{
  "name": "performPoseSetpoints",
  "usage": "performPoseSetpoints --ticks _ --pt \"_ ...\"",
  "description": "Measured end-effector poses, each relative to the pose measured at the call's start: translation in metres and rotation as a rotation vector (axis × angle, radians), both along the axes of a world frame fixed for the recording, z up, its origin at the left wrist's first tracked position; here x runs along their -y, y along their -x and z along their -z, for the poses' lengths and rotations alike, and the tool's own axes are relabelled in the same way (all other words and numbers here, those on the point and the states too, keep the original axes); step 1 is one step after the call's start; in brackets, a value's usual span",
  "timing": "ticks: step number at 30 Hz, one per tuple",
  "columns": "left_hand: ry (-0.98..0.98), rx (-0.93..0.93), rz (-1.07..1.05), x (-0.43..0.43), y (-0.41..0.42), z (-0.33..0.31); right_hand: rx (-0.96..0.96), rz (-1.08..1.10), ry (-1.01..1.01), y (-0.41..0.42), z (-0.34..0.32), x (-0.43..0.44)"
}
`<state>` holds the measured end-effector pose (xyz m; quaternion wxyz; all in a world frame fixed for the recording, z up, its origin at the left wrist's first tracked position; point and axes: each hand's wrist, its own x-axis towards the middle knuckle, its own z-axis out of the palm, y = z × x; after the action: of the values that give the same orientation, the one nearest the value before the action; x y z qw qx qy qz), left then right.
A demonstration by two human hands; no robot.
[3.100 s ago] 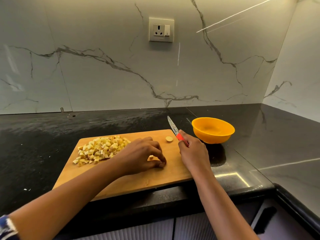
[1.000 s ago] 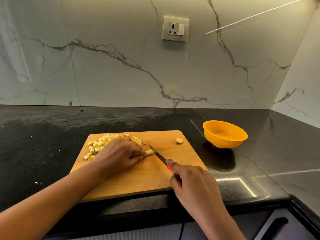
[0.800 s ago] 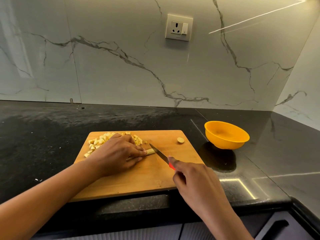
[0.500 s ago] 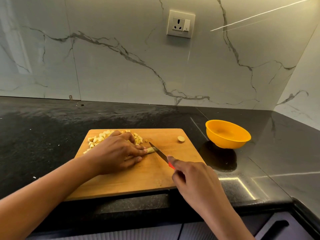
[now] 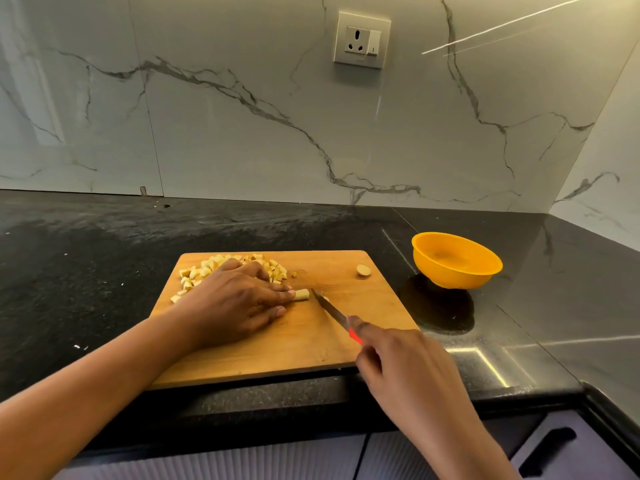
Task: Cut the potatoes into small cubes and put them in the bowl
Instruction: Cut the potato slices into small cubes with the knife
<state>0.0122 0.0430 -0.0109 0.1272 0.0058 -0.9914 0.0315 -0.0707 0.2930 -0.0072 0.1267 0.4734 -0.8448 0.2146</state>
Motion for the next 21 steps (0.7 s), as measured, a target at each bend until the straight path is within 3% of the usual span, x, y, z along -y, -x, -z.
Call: performPoseSetpoints --ticks 8,21 --pt "-0.077 -0.007 -0.009 -0.001 -0.005 -0.001 0.004 -0.022 0.098 -0.002 0.001 0.014" --pt "-0.005 0.028 -0.028 -0.003 -0.002 -0.004 -0.079 -0.024 -0.155 -0.007 -0.001 0.036"
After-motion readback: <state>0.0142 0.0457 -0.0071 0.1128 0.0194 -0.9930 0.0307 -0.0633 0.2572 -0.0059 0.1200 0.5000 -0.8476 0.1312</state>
